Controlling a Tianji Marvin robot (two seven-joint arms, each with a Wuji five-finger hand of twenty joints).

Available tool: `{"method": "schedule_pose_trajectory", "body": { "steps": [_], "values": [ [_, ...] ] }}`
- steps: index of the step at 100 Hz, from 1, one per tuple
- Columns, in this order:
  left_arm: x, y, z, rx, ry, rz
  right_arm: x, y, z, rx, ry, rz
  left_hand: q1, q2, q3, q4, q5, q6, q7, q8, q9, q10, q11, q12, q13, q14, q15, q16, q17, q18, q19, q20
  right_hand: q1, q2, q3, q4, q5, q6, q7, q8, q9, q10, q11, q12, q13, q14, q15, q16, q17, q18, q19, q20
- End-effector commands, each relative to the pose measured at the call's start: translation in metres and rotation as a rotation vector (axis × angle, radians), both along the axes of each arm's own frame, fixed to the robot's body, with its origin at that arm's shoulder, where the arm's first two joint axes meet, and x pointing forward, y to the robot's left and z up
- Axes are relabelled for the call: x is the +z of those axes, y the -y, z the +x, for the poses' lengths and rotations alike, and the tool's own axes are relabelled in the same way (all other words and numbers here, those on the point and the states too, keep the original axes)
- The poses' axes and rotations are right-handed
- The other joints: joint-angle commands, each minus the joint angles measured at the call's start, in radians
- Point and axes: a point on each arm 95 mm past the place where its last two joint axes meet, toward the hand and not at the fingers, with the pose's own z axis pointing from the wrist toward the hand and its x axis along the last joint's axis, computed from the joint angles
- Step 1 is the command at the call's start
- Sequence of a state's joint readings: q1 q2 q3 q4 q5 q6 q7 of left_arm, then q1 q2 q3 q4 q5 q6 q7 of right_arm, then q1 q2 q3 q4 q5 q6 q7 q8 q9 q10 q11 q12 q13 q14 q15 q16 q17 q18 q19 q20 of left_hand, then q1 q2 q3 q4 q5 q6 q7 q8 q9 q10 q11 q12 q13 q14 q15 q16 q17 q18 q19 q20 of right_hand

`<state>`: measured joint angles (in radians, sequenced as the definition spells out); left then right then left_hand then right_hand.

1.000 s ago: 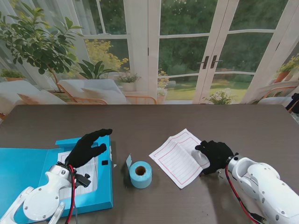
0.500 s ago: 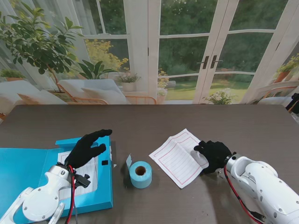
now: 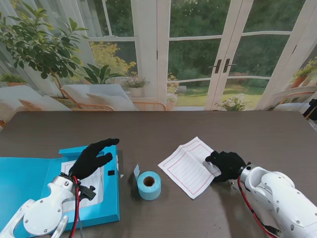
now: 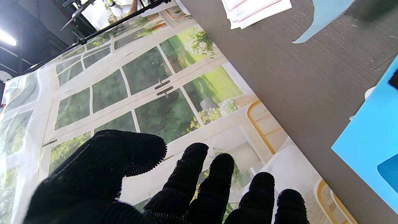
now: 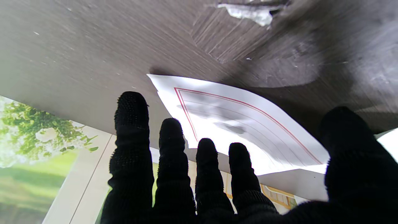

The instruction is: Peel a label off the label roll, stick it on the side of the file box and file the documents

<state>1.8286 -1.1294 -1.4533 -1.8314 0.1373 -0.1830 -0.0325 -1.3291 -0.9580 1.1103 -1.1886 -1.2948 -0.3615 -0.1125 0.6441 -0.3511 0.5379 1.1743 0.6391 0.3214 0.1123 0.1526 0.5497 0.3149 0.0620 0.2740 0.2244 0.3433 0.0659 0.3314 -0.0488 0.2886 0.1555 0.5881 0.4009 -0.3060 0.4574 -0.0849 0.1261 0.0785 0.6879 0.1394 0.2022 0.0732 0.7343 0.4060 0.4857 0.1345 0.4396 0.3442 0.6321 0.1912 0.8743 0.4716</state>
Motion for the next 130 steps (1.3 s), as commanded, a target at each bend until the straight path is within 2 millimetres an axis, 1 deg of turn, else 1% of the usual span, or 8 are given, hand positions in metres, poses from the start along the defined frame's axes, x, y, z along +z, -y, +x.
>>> {"method": "schedule_pose_trajectory", "body": {
  "steps": [1,16,24,34,53,76,95,130],
  "values": [
    [0.0,0.002,-0.002,-0.016,-0.014,-0.001,-0.004,-0.002,-0.002,0.005,-0.022,-0.001,-0.031,0.032,-0.022,-0.051,0.002,-0.002,-0.013,0.001,-0.016,0.001,-0.003,-0.004,-0.013,-0.002,-0.011,-0.016,-0.025,-0.035,-0.023,-0.01,0.044,0.062,-0.069,0.025,-0.041,-0.004,0.001,0.006,0.0,0.015,0.024,0.009,0.011,0.004,0.007,0.003,-0.46,0.005,0.037,-0.014],
    [0.0,0.003,-0.003,-0.016,-0.026,-0.001,-0.005,-0.002,-0.002,0.013,-0.033,0.012,-0.035,0.042,-0.027,-0.058,-0.003,-0.003,-0.016,0.001,-0.019,0.004,-0.003,-0.004,-0.016,0.0,-0.012,-0.016,-0.028,-0.037,-0.024,-0.011,0.092,0.172,-0.149,0.033,-0.041,-0.018,0.013,0.012,0.007,0.01,0.031,0.008,0.024,-0.002,0.015,0.005,-0.451,0.002,0.045,-0.012],
    [0.0,0.003,-0.003,-0.015,-0.03,0.0,-0.005,-0.002,-0.001,0.021,-0.034,0.019,-0.036,0.047,-0.029,-0.062,-0.001,-0.003,-0.016,0.001,-0.021,0.005,-0.004,-0.004,-0.017,0.0,-0.012,-0.016,-0.029,-0.037,-0.024,-0.011,0.199,0.279,-0.338,0.052,-0.041,-0.03,0.035,0.026,0.025,0.006,0.039,0.008,0.039,-0.009,0.024,0.005,-0.445,0.002,0.053,-0.016],
    [0.0,0.003,-0.003,-0.015,-0.035,-0.002,-0.006,-0.002,-0.001,0.035,-0.022,0.034,-0.038,0.053,-0.032,-0.066,0.0,-0.002,-0.016,0.001,-0.022,0.006,-0.004,-0.005,-0.018,0.001,-0.012,-0.016,-0.03,-0.037,-0.024,-0.011,0.267,0.39,-0.453,0.053,-0.04,-0.042,0.081,0.053,0.073,-0.005,0.045,0.007,0.076,-0.013,0.035,0.007,-0.436,0.002,0.063,-0.016],
    [0.0,0.003,-0.003,-0.019,-0.045,-0.005,-0.007,-0.003,-0.001,0.066,0.013,0.085,-0.041,0.063,-0.037,-0.074,-0.007,-0.003,-0.02,0.0,-0.028,0.009,-0.005,-0.006,-0.021,-0.002,-0.013,-0.017,-0.032,-0.04,-0.025,-0.011,0.305,0.47,-0.472,0.046,0.028,-0.086,0.137,0.084,0.181,-0.022,0.051,0.003,0.164,-0.009,0.05,0.011,-0.391,0.009,0.089,-0.014],
    [0.0,0.005,-0.003,-0.025,-0.058,-0.011,-0.007,-0.005,-0.001,0.094,0.043,0.137,-0.046,0.08,-0.043,-0.084,-0.01,-0.003,-0.022,0.0,-0.034,0.01,-0.007,-0.007,-0.024,-0.003,-0.014,-0.018,-0.035,-0.041,-0.026,-0.011,0.333,0.487,-0.489,0.036,0.174,-0.165,0.137,0.119,0.355,-0.052,0.034,-0.004,0.291,-0.005,0.053,0.015,-0.307,0.019,0.145,-0.024],
    [0.0,0.006,-0.002,-0.026,-0.066,-0.018,-0.01,-0.007,0.0,0.099,0.069,0.167,-0.048,0.093,-0.046,-0.092,-0.009,-0.002,-0.022,0.001,-0.037,0.011,-0.007,-0.007,-0.026,-0.001,-0.014,-0.018,-0.036,-0.041,-0.026,-0.011,0.38,0.447,-0.494,0.026,0.398,-0.247,0.191,0.153,0.549,-0.091,-0.003,-0.005,0.415,-0.015,0.055,0.027,-0.229,0.021,0.204,-0.034],
    [0.0,0.007,-0.002,-0.034,-0.08,-0.03,-0.006,-0.017,0.002,0.083,0.153,0.277,-0.053,0.117,-0.054,-0.106,-0.018,0.005,-0.027,0.0,-0.043,0.017,-0.008,-0.009,-0.028,-0.001,-0.014,-0.019,-0.036,-0.04,-0.025,-0.011,0.476,0.331,-0.496,0.027,0.671,-0.2,0.342,0.209,0.93,-0.08,-0.037,0.041,0.757,-0.091,0.169,0.134,0.069,-0.014,0.371,-0.069]
  ]
}}
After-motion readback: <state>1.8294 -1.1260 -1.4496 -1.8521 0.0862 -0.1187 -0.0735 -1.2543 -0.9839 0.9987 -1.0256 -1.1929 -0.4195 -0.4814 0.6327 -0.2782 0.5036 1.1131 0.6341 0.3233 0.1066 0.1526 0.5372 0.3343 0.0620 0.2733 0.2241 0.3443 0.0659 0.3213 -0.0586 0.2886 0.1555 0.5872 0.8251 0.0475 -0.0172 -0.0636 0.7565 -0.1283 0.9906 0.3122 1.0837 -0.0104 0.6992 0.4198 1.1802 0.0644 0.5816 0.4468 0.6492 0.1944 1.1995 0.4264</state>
